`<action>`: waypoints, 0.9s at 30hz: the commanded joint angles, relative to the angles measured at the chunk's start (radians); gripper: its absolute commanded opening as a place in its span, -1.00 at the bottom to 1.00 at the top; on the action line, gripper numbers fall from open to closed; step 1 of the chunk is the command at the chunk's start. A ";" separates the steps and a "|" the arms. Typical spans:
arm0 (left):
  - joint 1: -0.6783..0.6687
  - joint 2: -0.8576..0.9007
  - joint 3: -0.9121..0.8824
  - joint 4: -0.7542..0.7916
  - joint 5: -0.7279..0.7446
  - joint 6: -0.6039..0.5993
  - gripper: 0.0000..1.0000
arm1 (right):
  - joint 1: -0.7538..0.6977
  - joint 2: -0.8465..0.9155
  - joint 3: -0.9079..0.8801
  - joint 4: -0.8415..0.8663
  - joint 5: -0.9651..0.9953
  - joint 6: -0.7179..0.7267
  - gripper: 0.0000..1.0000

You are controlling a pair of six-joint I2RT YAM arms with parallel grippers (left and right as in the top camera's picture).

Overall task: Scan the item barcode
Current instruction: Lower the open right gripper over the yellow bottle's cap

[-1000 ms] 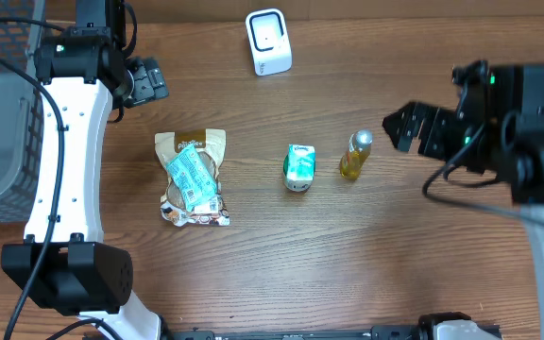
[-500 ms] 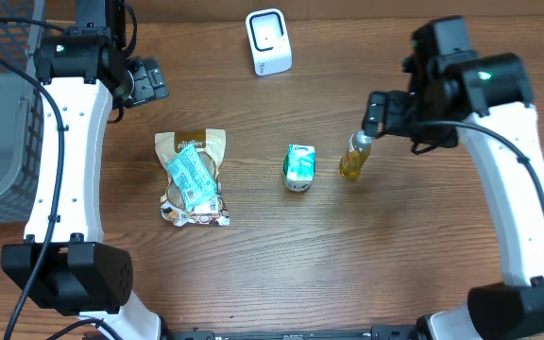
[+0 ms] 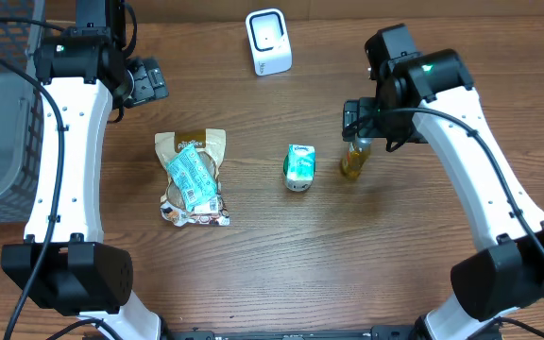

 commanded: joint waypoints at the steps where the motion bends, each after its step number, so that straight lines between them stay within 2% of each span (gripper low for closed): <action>1: 0.000 -0.006 0.013 -0.002 -0.010 0.019 0.99 | 0.006 0.002 -0.041 0.031 0.018 0.005 0.98; 21: 0.000 -0.006 0.013 -0.002 -0.010 0.019 0.99 | 0.046 0.003 -0.277 0.287 0.023 0.004 0.86; 27: 0.000 -0.006 0.013 -0.002 -0.010 0.019 0.99 | 0.046 0.003 -0.281 0.295 0.037 0.004 0.68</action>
